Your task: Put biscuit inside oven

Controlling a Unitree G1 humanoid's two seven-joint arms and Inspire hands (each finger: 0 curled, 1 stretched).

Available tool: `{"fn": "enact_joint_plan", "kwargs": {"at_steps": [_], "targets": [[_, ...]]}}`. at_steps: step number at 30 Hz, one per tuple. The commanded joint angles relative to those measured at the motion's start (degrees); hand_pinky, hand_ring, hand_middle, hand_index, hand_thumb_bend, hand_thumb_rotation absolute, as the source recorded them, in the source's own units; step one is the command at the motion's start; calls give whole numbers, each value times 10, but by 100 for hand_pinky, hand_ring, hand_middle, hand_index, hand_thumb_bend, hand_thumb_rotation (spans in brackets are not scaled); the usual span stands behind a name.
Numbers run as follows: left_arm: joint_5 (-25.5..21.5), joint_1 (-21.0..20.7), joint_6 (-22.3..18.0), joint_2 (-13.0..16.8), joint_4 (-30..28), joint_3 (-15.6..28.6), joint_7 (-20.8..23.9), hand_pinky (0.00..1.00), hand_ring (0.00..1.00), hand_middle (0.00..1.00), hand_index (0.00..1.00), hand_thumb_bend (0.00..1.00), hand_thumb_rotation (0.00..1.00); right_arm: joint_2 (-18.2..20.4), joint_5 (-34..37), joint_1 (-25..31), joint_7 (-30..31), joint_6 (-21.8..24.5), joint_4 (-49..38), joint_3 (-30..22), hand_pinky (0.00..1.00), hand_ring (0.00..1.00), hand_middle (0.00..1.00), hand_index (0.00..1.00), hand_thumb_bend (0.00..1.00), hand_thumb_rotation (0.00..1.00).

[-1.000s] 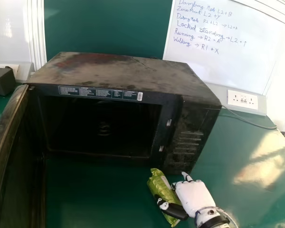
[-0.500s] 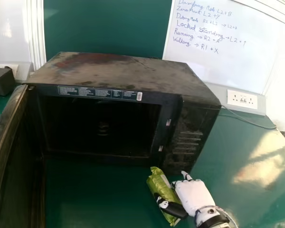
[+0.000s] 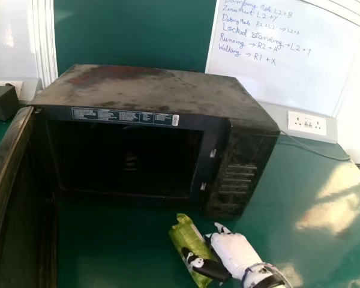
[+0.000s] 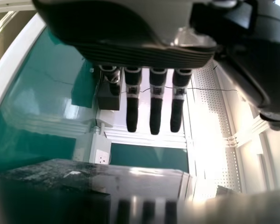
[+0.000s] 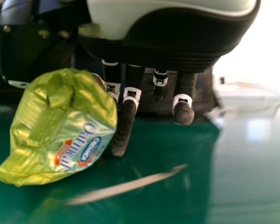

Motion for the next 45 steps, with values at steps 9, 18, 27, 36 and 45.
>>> {"fn": "enact_joint_plan", "kwargs": {"at_steps": [9, 18, 27, 36, 45], "targets": [[1, -1, -2, -12, 1, 6, 0, 66, 73, 76, 76, 84, 90, 10, 78, -5, 12, -5, -32, -24, 5, 5, 30, 48, 51, 3], [1, -3, -4, -8, 5, 5, -6, 61, 71, 73, 74, 82, 91, 15, 110, -25, 1, -35, -25, -15, 5, 5, 30, 48, 51, 3], [2, 0, -3, -9, 3, 2, -8, 63, 73, 77, 75, 84, 94, 38, 98, -59, 18, -22, -36, 9, 5, 4, 30, 48, 51, 3], [3, 0, -6, -10, 5, 3, -10, 65, 74, 77, 77, 85, 97, 67, 89, -108, 19, -1, -24, 30, 5, 5, 31, 48, 51, 3], [-2, 3, -5, -8, 9, 3, -15, 64, 73, 76, 76, 83, 95, 96, 74, -161, 9, 9, 13, 55, 5, 4, 29, 48, 51, 4]]}}
